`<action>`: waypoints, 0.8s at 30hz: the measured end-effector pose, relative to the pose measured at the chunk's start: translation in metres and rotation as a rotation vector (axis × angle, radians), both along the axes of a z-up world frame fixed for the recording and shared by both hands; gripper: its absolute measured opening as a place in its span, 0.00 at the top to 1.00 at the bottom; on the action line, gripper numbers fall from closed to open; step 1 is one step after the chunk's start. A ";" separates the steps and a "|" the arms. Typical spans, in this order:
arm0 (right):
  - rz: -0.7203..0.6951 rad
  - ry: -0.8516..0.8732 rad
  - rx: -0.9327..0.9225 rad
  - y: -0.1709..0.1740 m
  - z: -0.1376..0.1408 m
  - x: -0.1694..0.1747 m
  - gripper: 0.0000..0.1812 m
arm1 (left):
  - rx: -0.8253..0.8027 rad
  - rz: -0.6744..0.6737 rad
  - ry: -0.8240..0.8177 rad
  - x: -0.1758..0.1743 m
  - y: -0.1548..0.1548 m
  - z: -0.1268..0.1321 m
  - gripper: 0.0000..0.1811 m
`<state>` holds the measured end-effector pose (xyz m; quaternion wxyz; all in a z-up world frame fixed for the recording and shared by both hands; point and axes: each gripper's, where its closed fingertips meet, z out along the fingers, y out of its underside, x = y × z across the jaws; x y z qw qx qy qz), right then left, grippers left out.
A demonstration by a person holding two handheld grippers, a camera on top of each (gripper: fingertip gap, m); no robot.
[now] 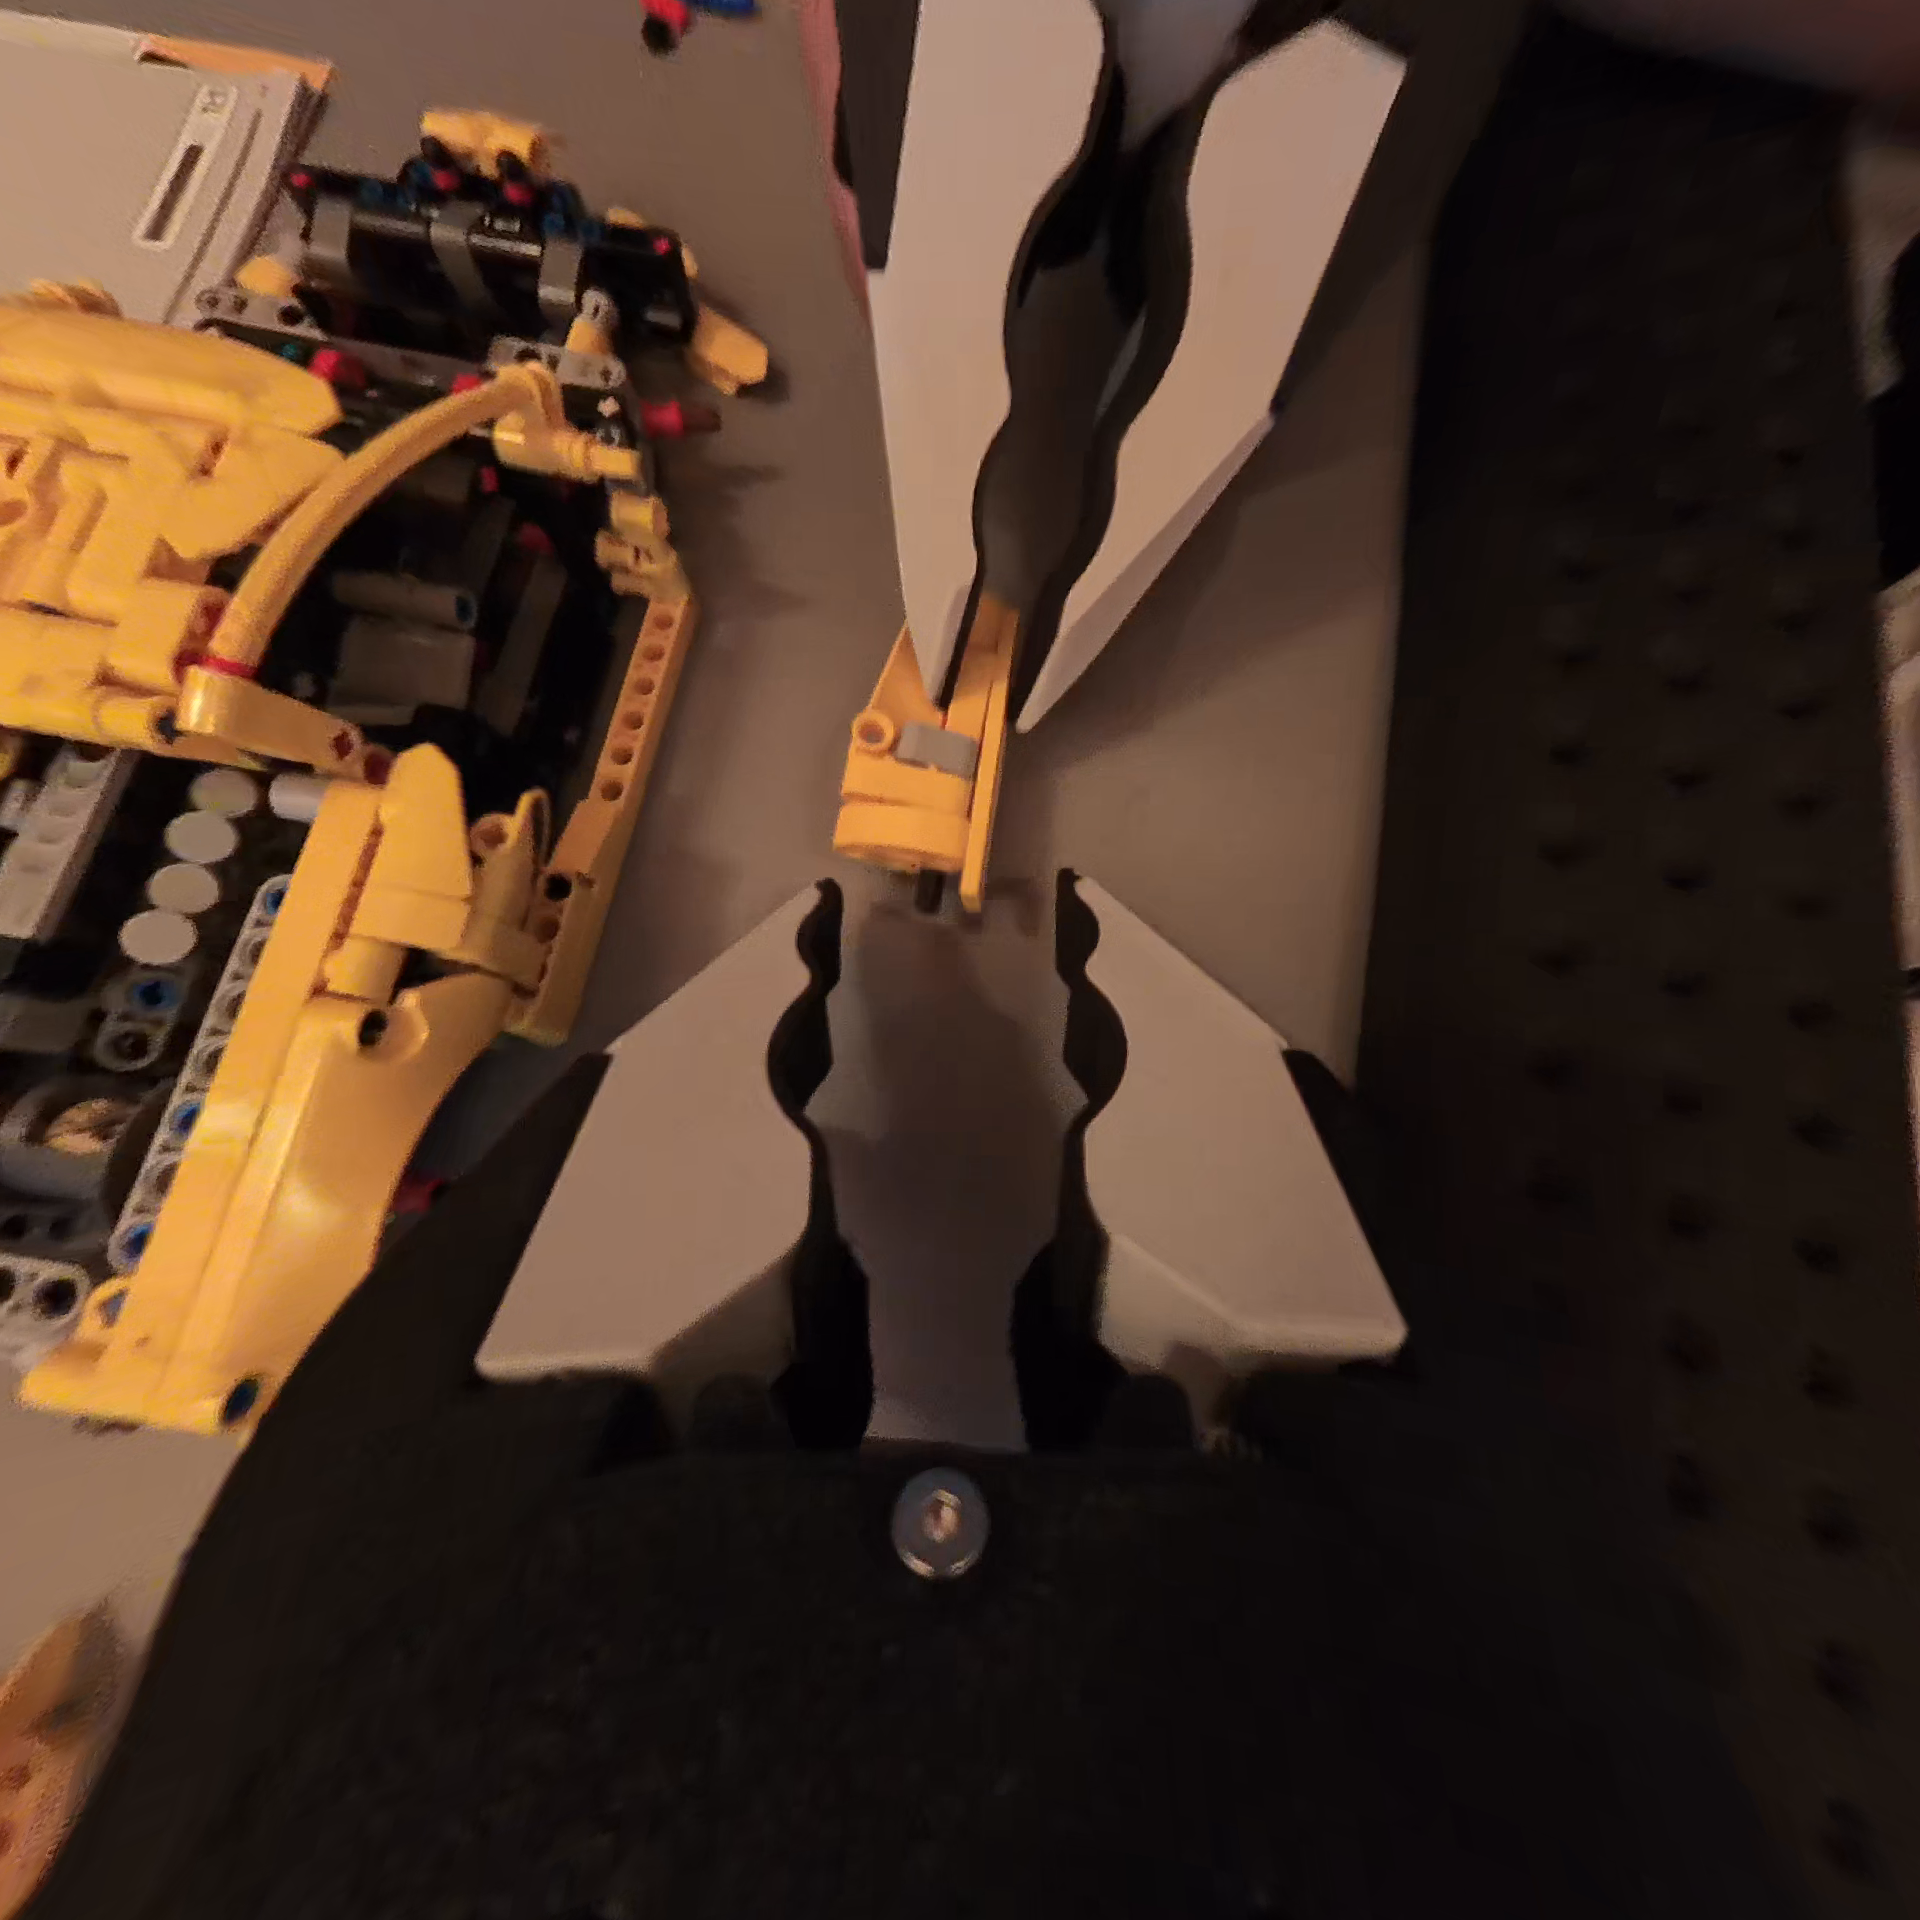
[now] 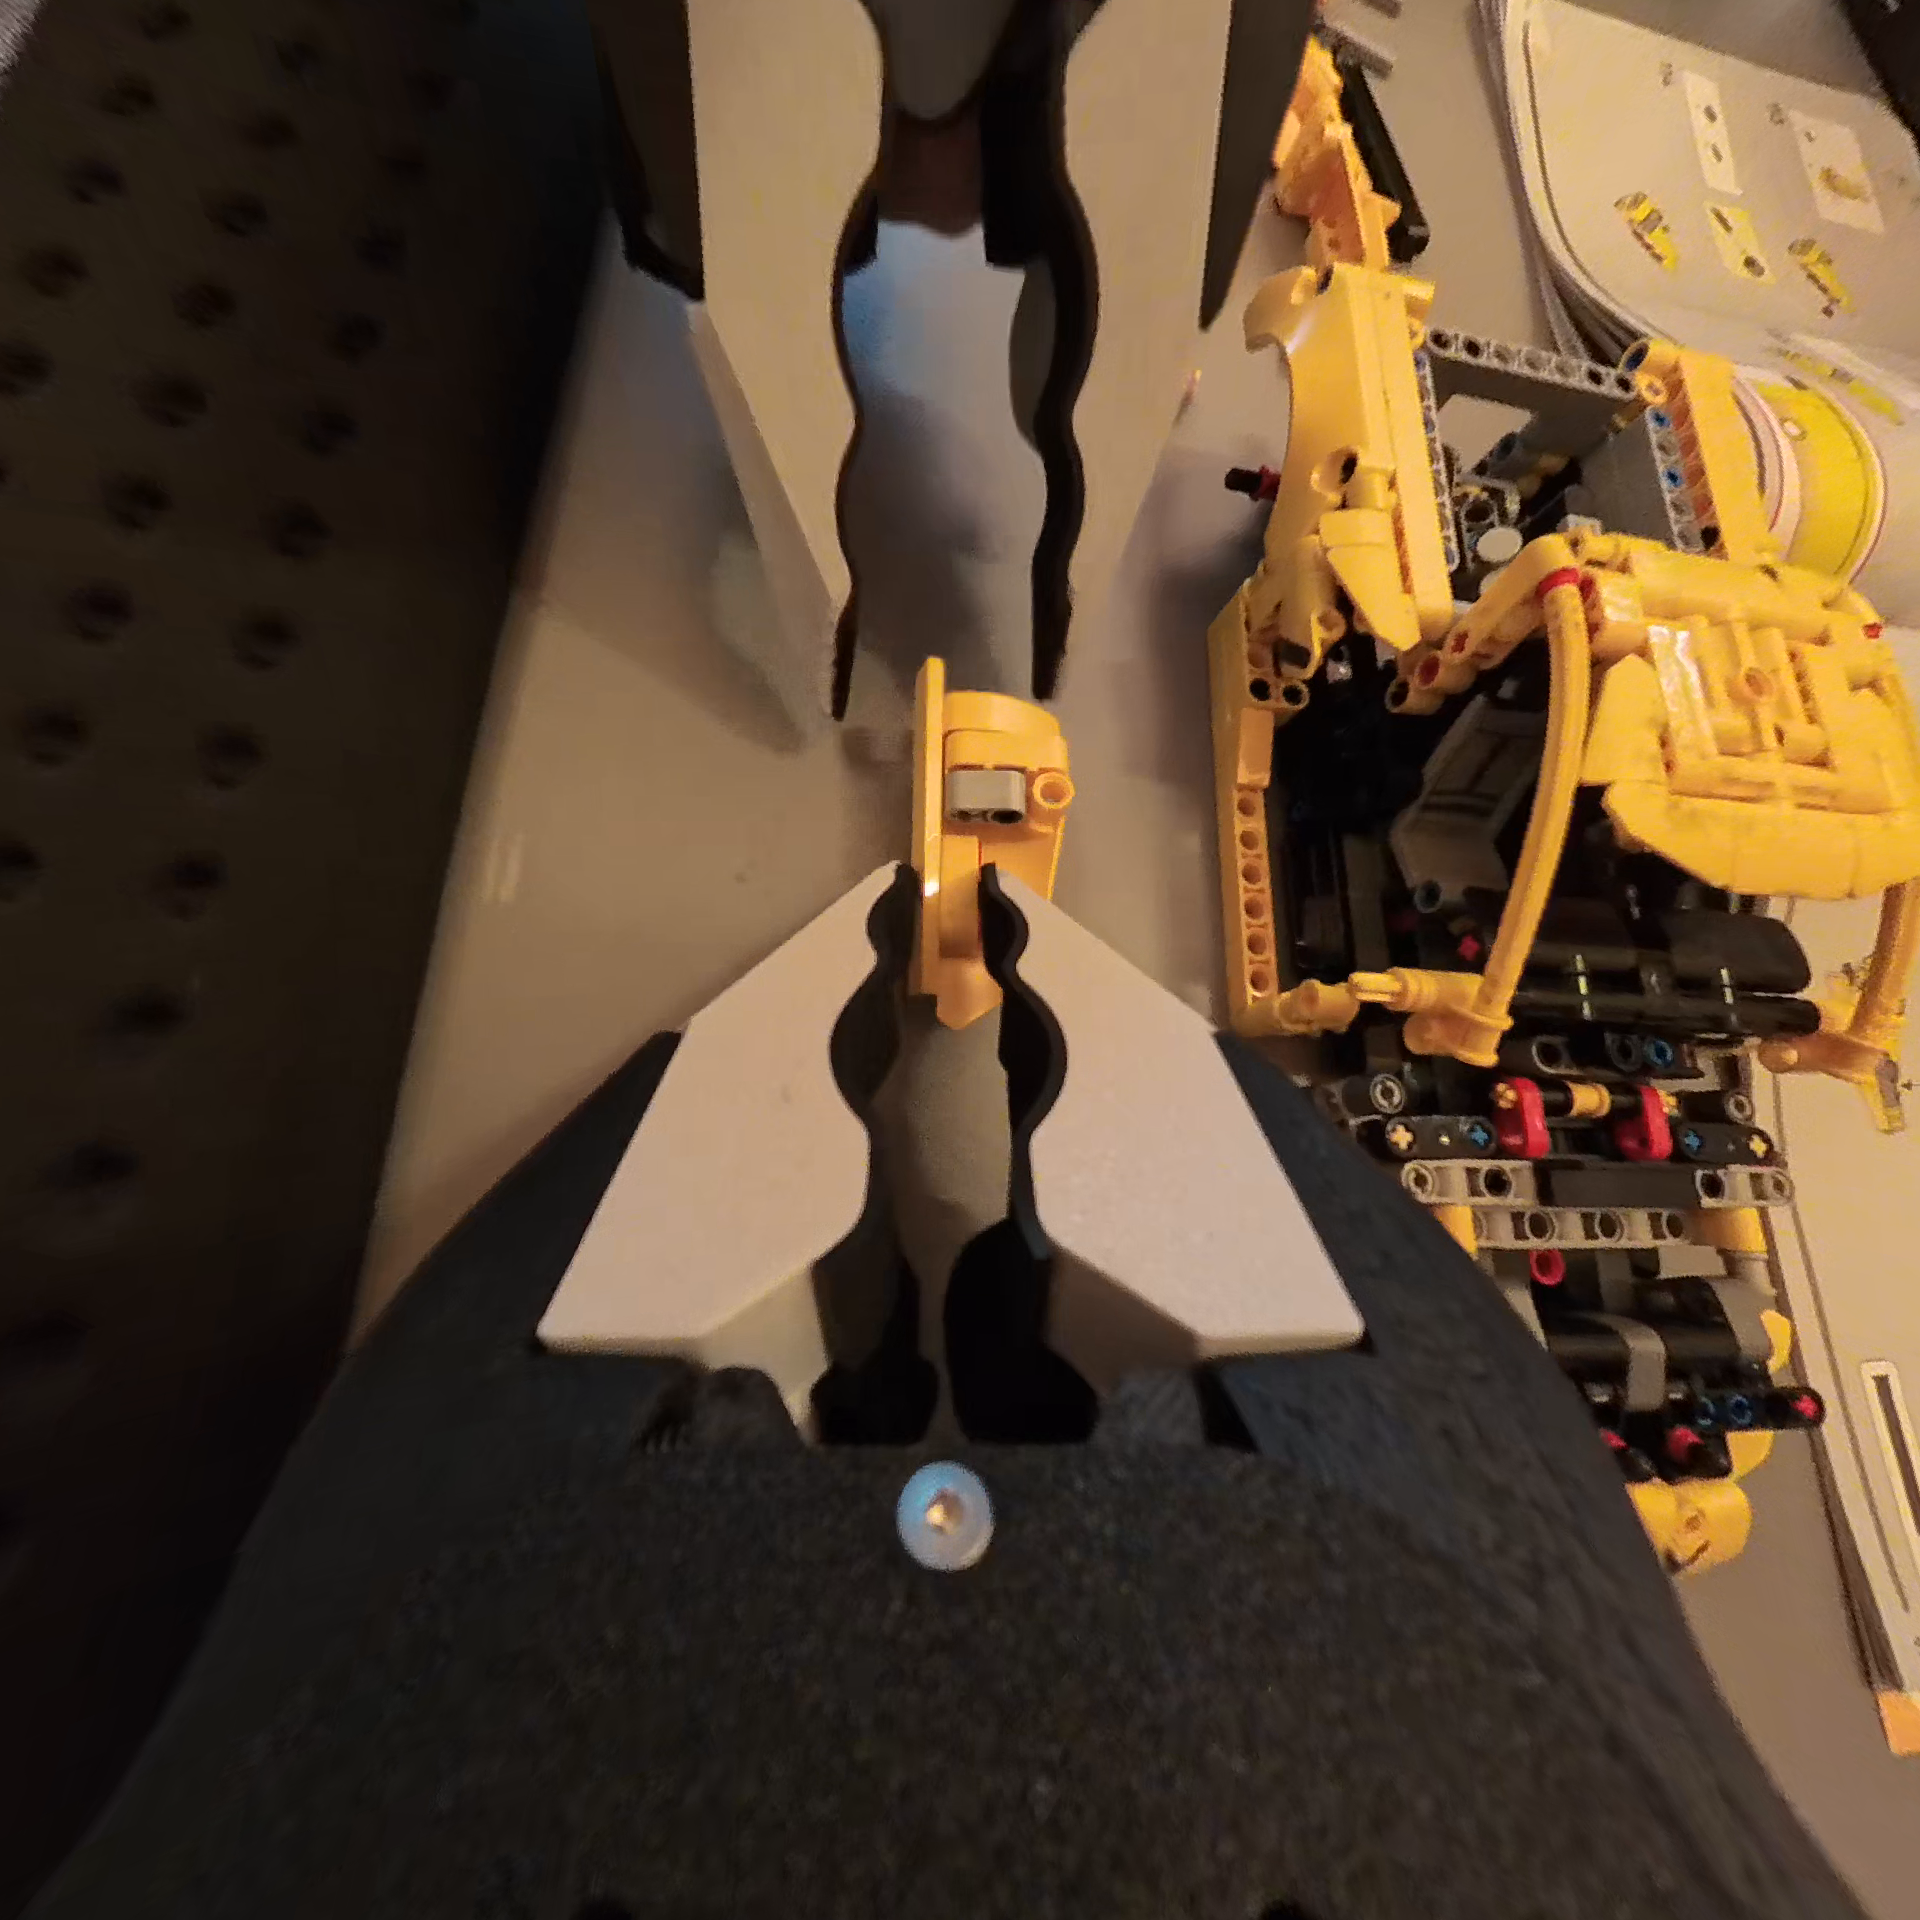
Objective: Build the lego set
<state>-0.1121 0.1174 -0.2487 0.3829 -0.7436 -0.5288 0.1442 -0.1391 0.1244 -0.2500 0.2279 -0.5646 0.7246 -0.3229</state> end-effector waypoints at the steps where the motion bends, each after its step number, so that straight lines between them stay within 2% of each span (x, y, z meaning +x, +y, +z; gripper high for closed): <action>1: 0.003 0.022 -0.011 -0.001 0.002 -0.002 0.94 | -0.053 -0.008 -0.016 0.002 -0.003 0.003 0.77; 7: 0.007 0.296 -0.094 -0.007 0.035 -0.010 0.94 | -0.230 -0.058 -0.107 0.010 -0.011 0.014 0.77; 12: 0.007 0.497 -0.124 -0.006 0.061 -0.014 0.94 | -0.377 -0.049 -0.210 0.018 -0.015 0.032 0.77; 17: -0.019 0.851 -0.223 0.001 0.102 -0.017 0.94 | -0.457 -0.009 -0.426 0.028 -0.005 0.077 0.77; 20: -0.023 0.986 -0.281 0.005 0.114 -0.017 0.94 | -0.516 0.007 -0.541 0.026 0.002 0.102 0.79; 24: -0.014 1.073 -0.362 0.007 0.116 -0.018 0.94 | -0.545 0.011 -0.569 0.022 0.002 0.106 0.83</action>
